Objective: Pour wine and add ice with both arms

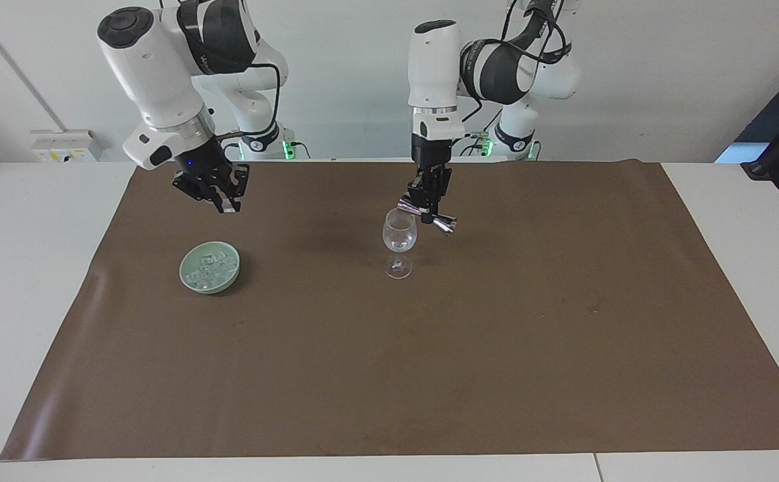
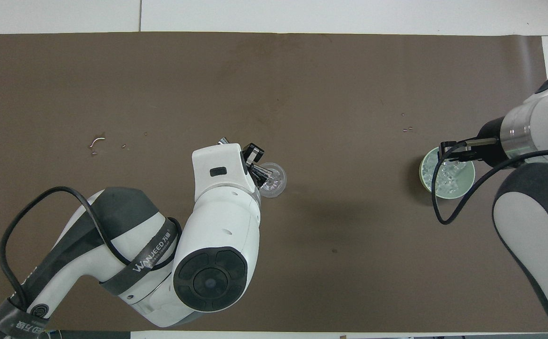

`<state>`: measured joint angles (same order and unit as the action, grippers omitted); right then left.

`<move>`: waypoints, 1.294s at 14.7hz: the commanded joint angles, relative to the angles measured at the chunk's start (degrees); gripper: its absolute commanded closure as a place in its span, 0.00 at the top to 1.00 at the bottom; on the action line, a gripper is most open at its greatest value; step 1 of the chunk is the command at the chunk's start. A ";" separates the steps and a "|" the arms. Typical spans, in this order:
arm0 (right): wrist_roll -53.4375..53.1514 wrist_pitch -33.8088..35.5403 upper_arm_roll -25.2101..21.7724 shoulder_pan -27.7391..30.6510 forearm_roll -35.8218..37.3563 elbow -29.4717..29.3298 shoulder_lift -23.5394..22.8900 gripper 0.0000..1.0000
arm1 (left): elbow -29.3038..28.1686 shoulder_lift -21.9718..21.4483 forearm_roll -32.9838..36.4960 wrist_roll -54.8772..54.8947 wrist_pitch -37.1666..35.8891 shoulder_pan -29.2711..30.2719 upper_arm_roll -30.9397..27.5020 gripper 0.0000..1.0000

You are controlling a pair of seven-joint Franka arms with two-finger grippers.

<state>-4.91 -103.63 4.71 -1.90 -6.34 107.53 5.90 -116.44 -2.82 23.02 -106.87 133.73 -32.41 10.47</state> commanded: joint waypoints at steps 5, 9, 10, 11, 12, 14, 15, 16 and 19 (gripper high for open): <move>-9.92 -2.00 0.82 -5.47 -1.57 -1.80 -1.16 0.05 | 1.39 0.45 -19.56 2.02 2.23 4.81 -0.71 0.00; -18.98 -6.14 0.82 -12.24 -1.49 -1.71 -1.51 0.06 | 1.74 1.15 -40.36 12.01 2.06 11.13 -0.72 0.00; -19.87 -7.36 0.82 -13.30 -1.49 -1.71 -1.77 0.06 | 1.48 1.15 -45.90 14.39 1.88 13.49 -0.72 0.00; -21.18 -8.07 0.91 -14.53 -1.49 -1.80 -2.21 0.06 | 1.04 1.07 -49.87 16.24 1.53 15.26 -0.72 0.00; -23.63 -8.94 0.91 -16.28 -1.05 -2.49 -2.91 0.06 | 0.95 0.98 -54.87 18.26 1.18 18.41 -0.72 0.00; -29.60 -8.78 0.91 -20.93 -0.43 -7.66 -6.85 0.06 | 1.12 0.89 -61.66 21.95 -1.97 23.95 -0.72 0.00; -32.68 -8.52 0.91 -22.78 0.35 -10.30 -8.96 0.06 | 1.12 0.80 -64.47 24.23 -3.64 27.11 -0.72 0.00; -35.14 -8.51 0.91 -24.63 2.88 -12.50 -10.89 0.06 | 1.12 0.80 -67.81 26.60 -5.22 29.92 -0.72 0.00; -39.11 -10.26 0.91 -28.68 6.51 -14.72 -14.77 0.06 | 1.30 2.03 -76.34 33.20 -8.48 37.93 -0.72 0.00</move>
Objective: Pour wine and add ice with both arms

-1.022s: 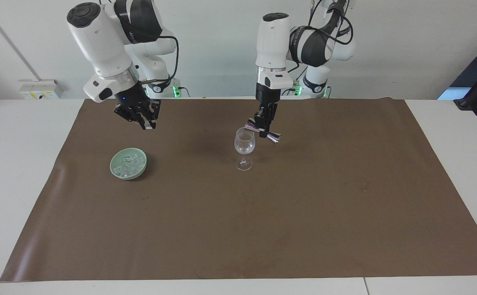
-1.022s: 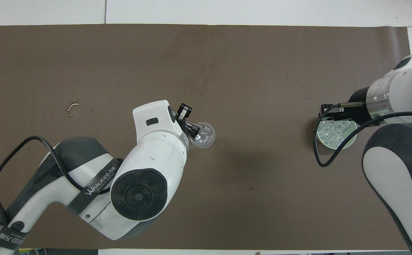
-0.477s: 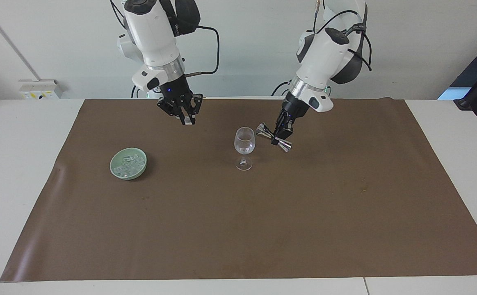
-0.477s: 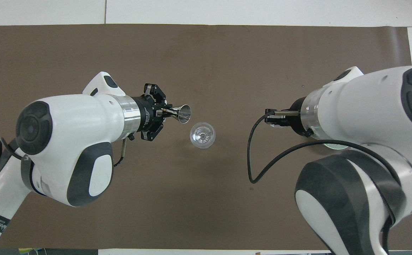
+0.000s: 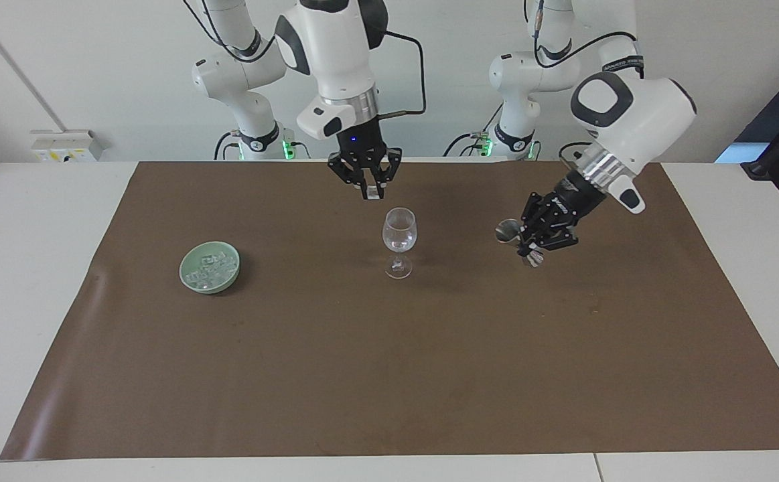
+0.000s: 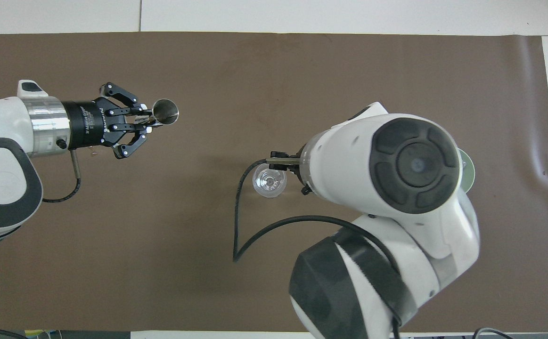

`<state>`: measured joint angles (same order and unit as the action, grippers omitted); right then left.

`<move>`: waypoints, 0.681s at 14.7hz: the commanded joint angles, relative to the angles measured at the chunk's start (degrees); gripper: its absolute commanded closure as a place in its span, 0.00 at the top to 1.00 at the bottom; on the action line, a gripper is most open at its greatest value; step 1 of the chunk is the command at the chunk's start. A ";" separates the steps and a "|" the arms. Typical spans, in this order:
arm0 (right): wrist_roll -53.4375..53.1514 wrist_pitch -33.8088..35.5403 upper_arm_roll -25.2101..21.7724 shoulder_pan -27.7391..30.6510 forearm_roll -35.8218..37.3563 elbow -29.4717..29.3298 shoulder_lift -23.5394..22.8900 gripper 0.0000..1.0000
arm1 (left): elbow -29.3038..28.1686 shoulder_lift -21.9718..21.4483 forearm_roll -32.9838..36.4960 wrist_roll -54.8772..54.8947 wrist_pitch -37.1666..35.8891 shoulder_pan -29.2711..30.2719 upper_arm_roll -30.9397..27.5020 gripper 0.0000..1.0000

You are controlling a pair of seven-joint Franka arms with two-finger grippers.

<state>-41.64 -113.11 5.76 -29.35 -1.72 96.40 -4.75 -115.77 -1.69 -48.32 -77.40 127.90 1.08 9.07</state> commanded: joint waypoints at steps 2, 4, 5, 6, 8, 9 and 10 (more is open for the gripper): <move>-2.31 -2.37 -0.13 -1.24 3.29 -3.50 -5.18 0.06 | 1.07 3.17 -9.58 6.90 -3.61 9.10 0.68 0.00; -2.48 -4.92 -0.13 -1.58 4.27 -3.15 -7.29 0.06 | 5.60 8.07 -11.09 7.00 -7.72 13.75 0.68 0.00; -2.48 -4.67 -0.13 -2.02 4.36 -2.62 -7.29 0.06 | 7.29 9.67 -11.35 7.00 -9.40 15.60 0.68 0.00; -2.57 -4.75 -0.13 -2.37 4.44 -2.10 -7.21 0.07 | 7.48 10.38 -11.97 7.18 -9.77 18.14 0.68 0.00; -2.57 -4.23 -0.04 -2.99 4.45 -1.13 -6.77 0.07 | 7.31 12.40 -14.59 7.87 -9.60 20.80 0.68 0.00; -2.66 -4.14 -0.13 -3.95 4.45 -0.69 -6.51 0.07 | 7.13 13.54 -15.48 9.27 -9.42 21.15 0.68 0.00; -2.75 -4.14 -0.13 -4.13 4.45 0.01 -6.16 0.08 | 6.35 13.90 -15.66 10.85 -9.33 21.16 0.68 0.00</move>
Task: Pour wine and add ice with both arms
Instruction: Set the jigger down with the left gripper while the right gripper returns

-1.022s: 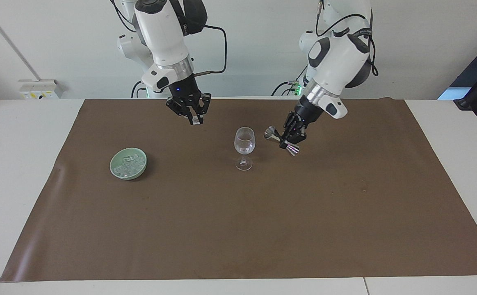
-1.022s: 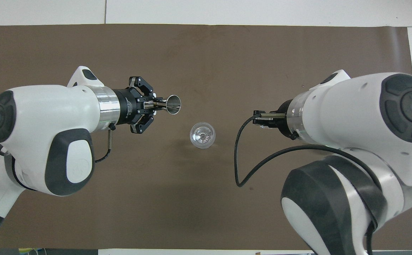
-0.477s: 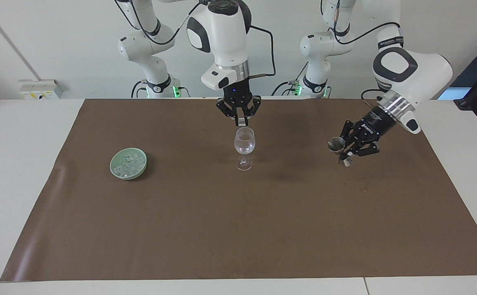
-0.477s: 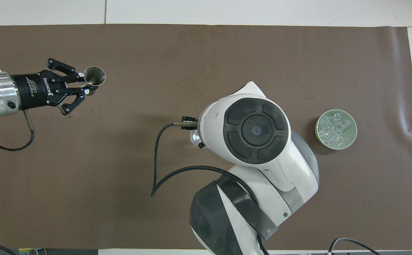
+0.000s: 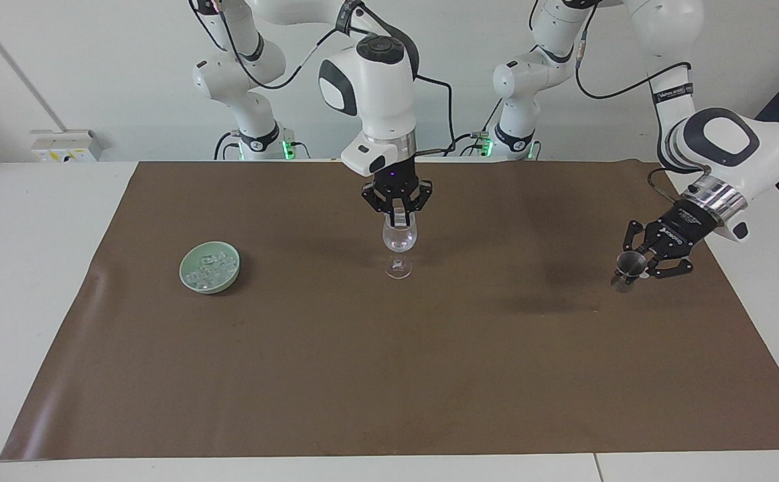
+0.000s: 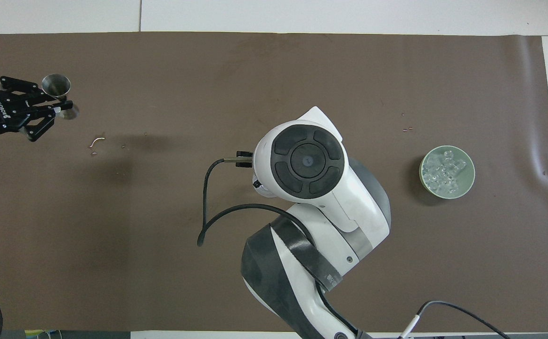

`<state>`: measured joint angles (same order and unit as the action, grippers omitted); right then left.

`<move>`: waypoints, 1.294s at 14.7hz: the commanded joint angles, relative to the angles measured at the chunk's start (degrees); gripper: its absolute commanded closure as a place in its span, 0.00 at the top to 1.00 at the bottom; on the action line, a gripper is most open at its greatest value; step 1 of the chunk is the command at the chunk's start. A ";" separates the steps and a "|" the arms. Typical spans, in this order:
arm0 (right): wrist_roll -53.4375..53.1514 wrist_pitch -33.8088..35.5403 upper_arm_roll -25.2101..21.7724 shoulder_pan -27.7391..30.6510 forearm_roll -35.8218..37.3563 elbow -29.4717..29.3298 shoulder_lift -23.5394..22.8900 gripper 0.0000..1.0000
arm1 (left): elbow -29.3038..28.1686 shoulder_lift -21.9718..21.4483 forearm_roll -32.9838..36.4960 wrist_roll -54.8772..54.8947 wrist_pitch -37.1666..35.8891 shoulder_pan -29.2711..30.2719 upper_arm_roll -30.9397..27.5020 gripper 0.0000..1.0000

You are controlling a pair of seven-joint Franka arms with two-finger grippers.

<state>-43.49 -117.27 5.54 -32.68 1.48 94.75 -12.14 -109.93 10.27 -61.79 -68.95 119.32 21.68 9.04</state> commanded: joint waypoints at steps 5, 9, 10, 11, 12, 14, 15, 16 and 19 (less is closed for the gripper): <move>-0.89 -0.06 0.09 -0.89 1.25 3.24 1.94 0.13 | -1.43 5.01 -8.34 7.85 1.53 0.29 0.72 0.00; -0.89 -0.15 0.09 -0.89 1.25 3.86 2.12 0.19 | -5.37 5.64 -13.16 16.01 -0.05 2.40 0.80 0.00; -0.98 -0.15 0.09 -0.89 1.25 3.95 2.21 0.26 | -7.73 5.37 -15.44 19.87 -0.84 3.10 0.80 0.00; -0.98 -0.06 0.09 -0.98 1.25 3.95 2.38 0.32 | -9.24 5.20 -16.59 22.08 -2.24 4.50 0.80 0.00; -0.98 0.20 0.09 -0.98 1.25 3.95 2.38 0.35 | -11.69 5.02 -16.87 24.63 -3.47 5.65 0.80 0.00; -0.89 0.55 0.09 -0.98 1.33 3.69 2.38 0.35 | -14.07 5.11 -20.89 28.16 -3.48 6.62 0.80 0.00; -0.98 0.73 0.09 -0.98 1.33 3.34 2.30 0.38 | -15.56 5.11 -22.22 30.00 -3.39 6.71 0.80 0.00; -0.89 0.90 0.09 -0.98 1.42 2.90 2.21 0.38 | -17.23 5.02 -24.84 31.67 -3.57 7.32 0.80 0.00; -0.72 6.33 0.09 -0.90 3.25 -2.53 1.33 0.38 | -19.01 4.41 -28.81 32.57 -3.39 6.89 0.80 0.00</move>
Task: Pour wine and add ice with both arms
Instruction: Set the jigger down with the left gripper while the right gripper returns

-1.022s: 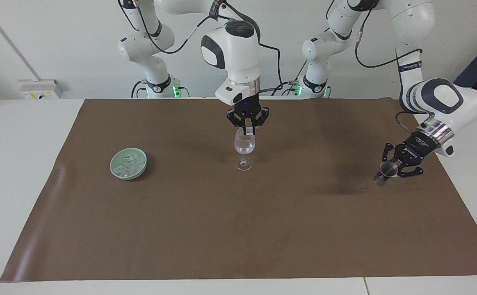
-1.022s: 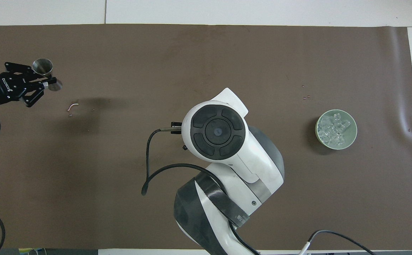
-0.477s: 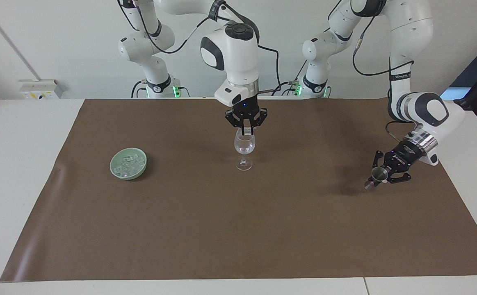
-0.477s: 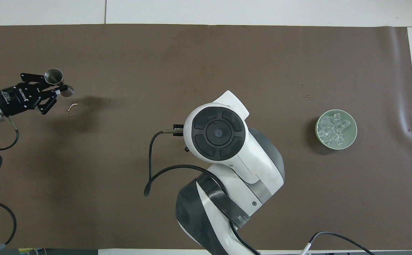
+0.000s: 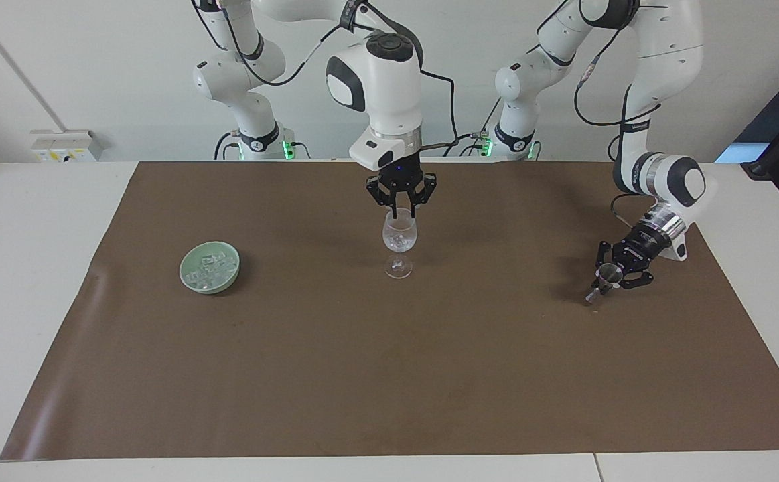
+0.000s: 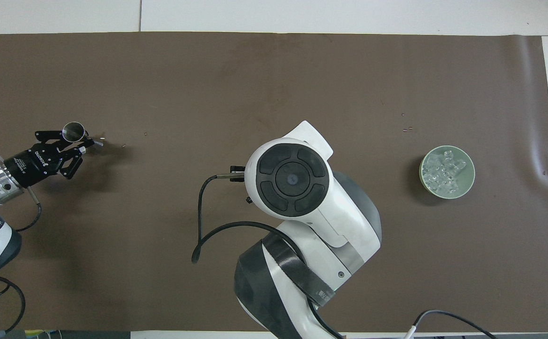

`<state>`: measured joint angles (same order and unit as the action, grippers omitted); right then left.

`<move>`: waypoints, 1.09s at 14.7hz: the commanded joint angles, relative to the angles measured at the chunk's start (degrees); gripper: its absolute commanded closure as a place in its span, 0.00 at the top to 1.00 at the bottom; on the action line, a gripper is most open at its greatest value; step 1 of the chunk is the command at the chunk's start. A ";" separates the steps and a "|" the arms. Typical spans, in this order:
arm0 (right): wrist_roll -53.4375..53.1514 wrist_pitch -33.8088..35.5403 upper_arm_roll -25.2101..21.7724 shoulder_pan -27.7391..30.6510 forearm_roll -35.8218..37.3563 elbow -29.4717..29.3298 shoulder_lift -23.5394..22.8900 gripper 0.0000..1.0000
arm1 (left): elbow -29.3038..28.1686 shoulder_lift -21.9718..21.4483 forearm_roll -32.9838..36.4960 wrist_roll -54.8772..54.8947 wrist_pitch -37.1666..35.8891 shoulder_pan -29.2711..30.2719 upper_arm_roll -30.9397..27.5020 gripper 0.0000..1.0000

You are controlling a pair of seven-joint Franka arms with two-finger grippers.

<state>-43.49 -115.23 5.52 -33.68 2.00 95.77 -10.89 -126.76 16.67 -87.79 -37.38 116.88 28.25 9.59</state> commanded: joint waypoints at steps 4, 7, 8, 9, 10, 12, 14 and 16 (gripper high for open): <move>0.51 9.22 -0.07 2.90 5.03 -6.12 -0.01 0.41 | -4.28 -2.43 -3.18 1.34 -0.61 -0.29 0.52 0.00; 8.57 13.18 -0.34 9.65 4.60 -6.04 2.88 0.53 | -5.33 -2.78 -3.27 3.97 -0.60 -0.30 0.52 0.00; 11.91 15.10 -0.25 12.38 3.99 -6.03 3.85 0.56 | -6.21 -3.13 -3.79 5.20 -0.60 -0.30 0.52 0.00; 15.42 16.78 -0.25 15.10 3.46 -5.77 4.90 0.59 | -6.74 -3.31 -4.84 6.52 -0.60 -0.30 0.52 0.00; 19.54 18.27 -0.25 17.83 3.02 -5.68 6.22 0.60 | -7.18 -3.49 -5.20 6.88 -0.60 -0.30 0.52 0.00; 26.15 21.00 -0.34 22.31 2.57 -5.51 8.33 0.61 | -7.36 -3.58 -5.20 7.06 -0.60 -0.30 0.52 0.00; 29.42 22.94 -0.25 26.97 2.49 -5.33 8.87 0.88 | -7.36 -3.66 -5.20 7.06 -0.95 -0.21 0.52 0.16; 30.65 23.04 -0.34 29.53 2.49 -4.02 9.30 1.00 | -7.71 -3.93 -5.20 6.97 -1.13 -0.21 0.43 1.00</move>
<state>-14.66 -92.03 4.40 -6.75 5.57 89.60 -2.37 -132.31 14.87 -91.39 -31.38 116.81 28.08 10.26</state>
